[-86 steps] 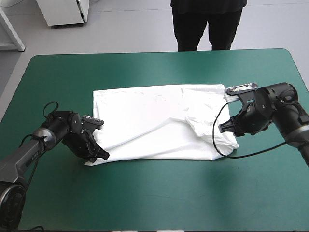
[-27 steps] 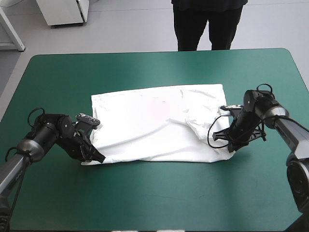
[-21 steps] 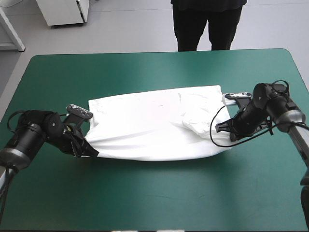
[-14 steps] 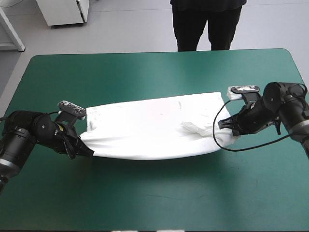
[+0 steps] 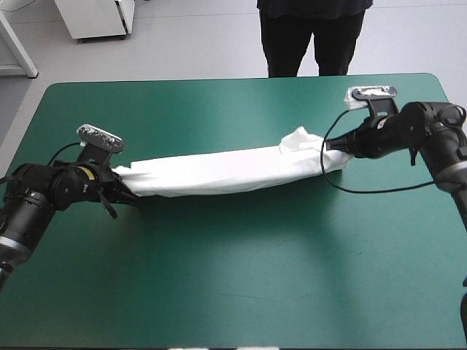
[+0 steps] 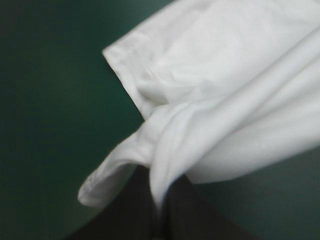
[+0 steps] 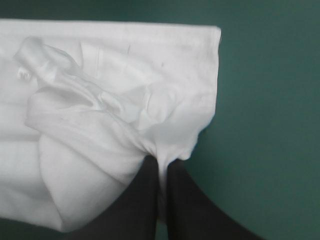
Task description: Fold the cloth
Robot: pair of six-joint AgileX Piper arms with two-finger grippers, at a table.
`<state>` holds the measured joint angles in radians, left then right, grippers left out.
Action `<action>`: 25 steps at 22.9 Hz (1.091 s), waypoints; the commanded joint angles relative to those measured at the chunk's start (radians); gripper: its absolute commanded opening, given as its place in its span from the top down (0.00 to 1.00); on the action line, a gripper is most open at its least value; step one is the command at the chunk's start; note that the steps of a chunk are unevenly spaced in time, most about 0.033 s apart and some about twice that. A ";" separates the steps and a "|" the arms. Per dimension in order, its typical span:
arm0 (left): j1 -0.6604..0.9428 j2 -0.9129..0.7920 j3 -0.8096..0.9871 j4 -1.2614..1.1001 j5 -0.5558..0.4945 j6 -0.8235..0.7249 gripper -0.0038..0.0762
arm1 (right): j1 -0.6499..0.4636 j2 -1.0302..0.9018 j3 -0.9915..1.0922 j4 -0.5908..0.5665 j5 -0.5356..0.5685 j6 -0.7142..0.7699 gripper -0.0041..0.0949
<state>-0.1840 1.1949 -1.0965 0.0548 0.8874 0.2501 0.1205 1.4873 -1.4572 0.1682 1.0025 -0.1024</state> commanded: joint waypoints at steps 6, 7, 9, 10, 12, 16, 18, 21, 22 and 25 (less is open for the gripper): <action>-0.003 0.215 -0.070 0.156 -0.329 -0.087 0.98 | 0.000 0.235 -0.185 -0.008 -0.194 -0.001 0.98; -0.003 0.248 -0.070 0.156 -0.343 -0.087 0.98 | 0.000 0.265 -0.185 -0.008 -0.208 -0.001 0.98; -0.003 0.326 -0.070 0.156 -0.365 -0.087 0.98 | 0.000 0.323 -0.185 -0.008 -0.236 -0.015 0.98; -0.003 0.358 -0.070 0.156 -0.377 -0.087 0.98 | 0.000 0.351 -0.185 -0.008 -0.245 -0.030 0.98; -0.003 0.405 -0.070 0.154 -0.392 -0.087 0.98 | 0.000 0.402 -0.185 -0.008 -0.245 -0.042 0.98; -0.003 0.423 -0.070 0.154 -0.417 -0.090 0.98 | 0.000 0.456 -0.188 -0.003 -0.244 -0.042 0.97; -0.003 0.423 -0.074 0.152 -0.400 -0.091 0.98 | 0.000 0.459 -0.193 0.008 -0.222 -0.071 0.96; -0.003 0.423 -0.098 0.142 -0.325 -0.091 0.94 | -0.002 0.457 -0.221 0.019 -0.157 -0.126 0.90; -0.003 0.423 -0.111 0.142 -0.296 -0.091 0.91 | -0.002 0.457 -0.237 0.022 -0.133 -0.126 0.87; -0.003 0.423 -0.160 0.145 -0.202 -0.088 0.78 | -0.002 0.455 -0.289 0.027 -0.075 -0.126 0.76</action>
<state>-0.1840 1.6609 -1.1894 0.1956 0.6439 0.1687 0.1216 2.0011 -1.6779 0.1782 0.9014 -0.2105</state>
